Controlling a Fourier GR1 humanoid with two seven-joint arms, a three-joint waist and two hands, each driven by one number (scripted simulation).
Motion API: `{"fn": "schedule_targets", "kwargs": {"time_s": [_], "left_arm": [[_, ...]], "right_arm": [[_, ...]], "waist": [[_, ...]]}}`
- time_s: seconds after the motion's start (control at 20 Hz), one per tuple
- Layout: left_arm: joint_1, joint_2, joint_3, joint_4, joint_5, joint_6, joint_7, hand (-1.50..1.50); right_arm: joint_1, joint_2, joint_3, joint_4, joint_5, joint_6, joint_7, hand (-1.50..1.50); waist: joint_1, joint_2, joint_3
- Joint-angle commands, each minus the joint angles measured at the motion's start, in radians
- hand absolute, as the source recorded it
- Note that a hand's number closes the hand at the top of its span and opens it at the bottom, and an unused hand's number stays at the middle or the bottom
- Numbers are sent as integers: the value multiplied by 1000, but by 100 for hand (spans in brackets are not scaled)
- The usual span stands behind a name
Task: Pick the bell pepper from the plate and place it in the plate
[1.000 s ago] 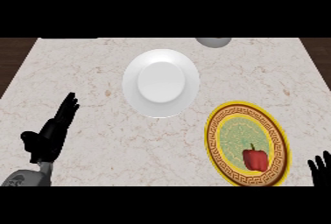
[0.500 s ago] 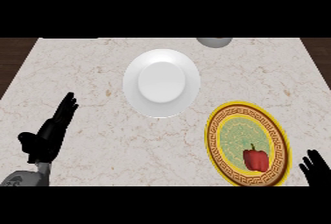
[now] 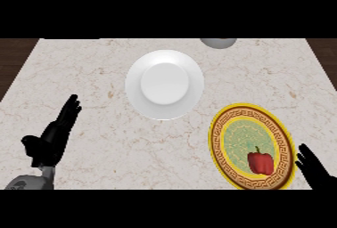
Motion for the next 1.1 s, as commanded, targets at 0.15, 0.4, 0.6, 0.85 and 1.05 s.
{"fn": "schedule_targets", "kwargs": {"time_s": [0.15, 0.4, 0.6, 0.85, 1.05], "left_arm": [[-35, -47, 55, 42, -58, -44, 11, 0], [-18, -61, 94, 66, -73, -79, -10, 0], [5, -94, 81, 11, -108, -59, 3, 0], [28, -86, 82, -43, -98, -78, 33, 0], [-24, -63, 124, 23, -95, -97, 36, 0]], "right_arm": [[-112, 46, -24, 51, 61, 55, 97, -150], [-89, 93, -1, 141, 139, 80, 19, -150], [-120, 164, 53, 196, 231, 25, 20, -150], [-231, 194, 35, 316, 223, 44, -3, -150], [-225, 176, 45, 253, 228, 87, -30, 150]], "waist": [[-3, 0, 0], [-3, 0, 0], [-2, 0, 0], [5, 0, 0], [-3, 0, 0]]}}
